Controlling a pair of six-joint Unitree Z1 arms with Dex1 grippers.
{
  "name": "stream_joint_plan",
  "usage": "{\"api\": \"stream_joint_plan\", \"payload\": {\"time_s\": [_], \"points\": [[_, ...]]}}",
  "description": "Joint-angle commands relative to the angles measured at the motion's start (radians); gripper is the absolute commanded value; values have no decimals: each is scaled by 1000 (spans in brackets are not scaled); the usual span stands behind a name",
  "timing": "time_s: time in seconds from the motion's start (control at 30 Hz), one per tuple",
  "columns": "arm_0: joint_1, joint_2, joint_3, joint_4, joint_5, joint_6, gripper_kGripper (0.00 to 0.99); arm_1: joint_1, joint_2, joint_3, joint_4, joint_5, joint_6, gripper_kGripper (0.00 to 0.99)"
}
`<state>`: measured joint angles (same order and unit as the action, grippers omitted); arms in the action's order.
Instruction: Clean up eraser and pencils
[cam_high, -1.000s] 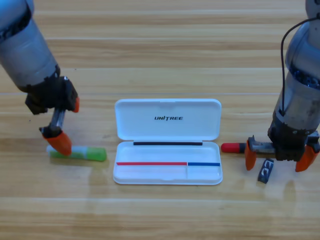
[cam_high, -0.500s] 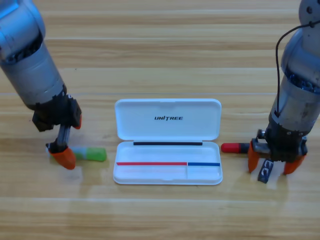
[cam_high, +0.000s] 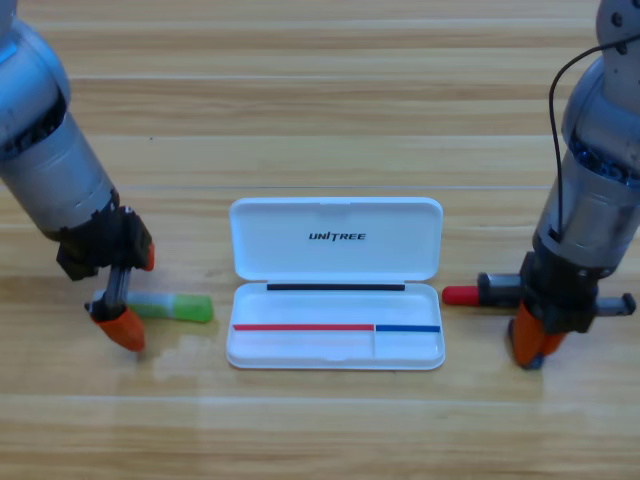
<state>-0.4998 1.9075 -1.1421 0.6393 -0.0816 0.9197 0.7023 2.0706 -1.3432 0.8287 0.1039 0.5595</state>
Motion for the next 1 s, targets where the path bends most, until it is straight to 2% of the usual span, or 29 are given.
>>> {"api": "stream_joint_plan", "payload": {"time_s": [0.03,0.1,0.17,0.4,0.63,1.0], "points": [[47,47,53,-44,-43,34,982,36,17,-70,171,-19,-432,0],[52,48,56,-49,-53,44,982,54,-17,-88,233,-24,-673,0],[55,50,56,-49,-59,45,983,68,-49,-88,270,-23,-808,0],[63,56,70,-66,-66,48,988,126,-93,-113,290,-23,-1135,0],[73,61,101,-116,-73,59,989,184,-4,-249,290,-32,-1253,0],[99,96,133,-199,-93,87,990,203,178,-450,290,-89,-1328,0]]}}
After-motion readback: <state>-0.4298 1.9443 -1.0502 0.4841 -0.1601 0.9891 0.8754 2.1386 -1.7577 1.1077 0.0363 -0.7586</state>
